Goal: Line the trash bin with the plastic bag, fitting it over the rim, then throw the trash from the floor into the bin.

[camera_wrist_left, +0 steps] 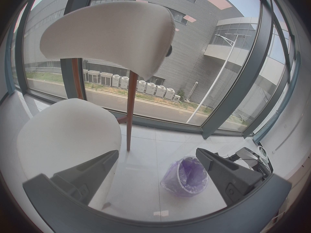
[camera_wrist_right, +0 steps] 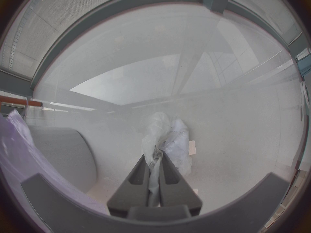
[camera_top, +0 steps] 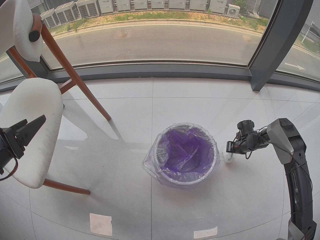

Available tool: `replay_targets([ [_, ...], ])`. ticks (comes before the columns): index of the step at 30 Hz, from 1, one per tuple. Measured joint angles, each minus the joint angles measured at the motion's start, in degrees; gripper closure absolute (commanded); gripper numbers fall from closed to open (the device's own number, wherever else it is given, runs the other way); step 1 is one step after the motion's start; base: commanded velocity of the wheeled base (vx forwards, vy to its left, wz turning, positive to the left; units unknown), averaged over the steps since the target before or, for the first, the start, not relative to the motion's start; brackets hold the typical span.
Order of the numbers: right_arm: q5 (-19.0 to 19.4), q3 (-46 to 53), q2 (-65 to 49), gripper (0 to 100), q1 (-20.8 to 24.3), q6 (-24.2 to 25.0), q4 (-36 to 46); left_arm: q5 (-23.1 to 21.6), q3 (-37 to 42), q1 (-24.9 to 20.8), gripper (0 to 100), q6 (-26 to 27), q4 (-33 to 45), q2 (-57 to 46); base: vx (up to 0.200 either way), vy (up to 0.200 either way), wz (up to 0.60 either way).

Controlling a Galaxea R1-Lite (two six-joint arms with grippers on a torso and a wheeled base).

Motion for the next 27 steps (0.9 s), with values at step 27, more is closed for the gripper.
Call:
replay_targets([
  [27,14.76,59.88,-45.07,100,-2.18,-10.28,-39.58,5.08,-0.29,1.13,0,2.17,5.64,-12.37,0.0,0.0,0.0],
])
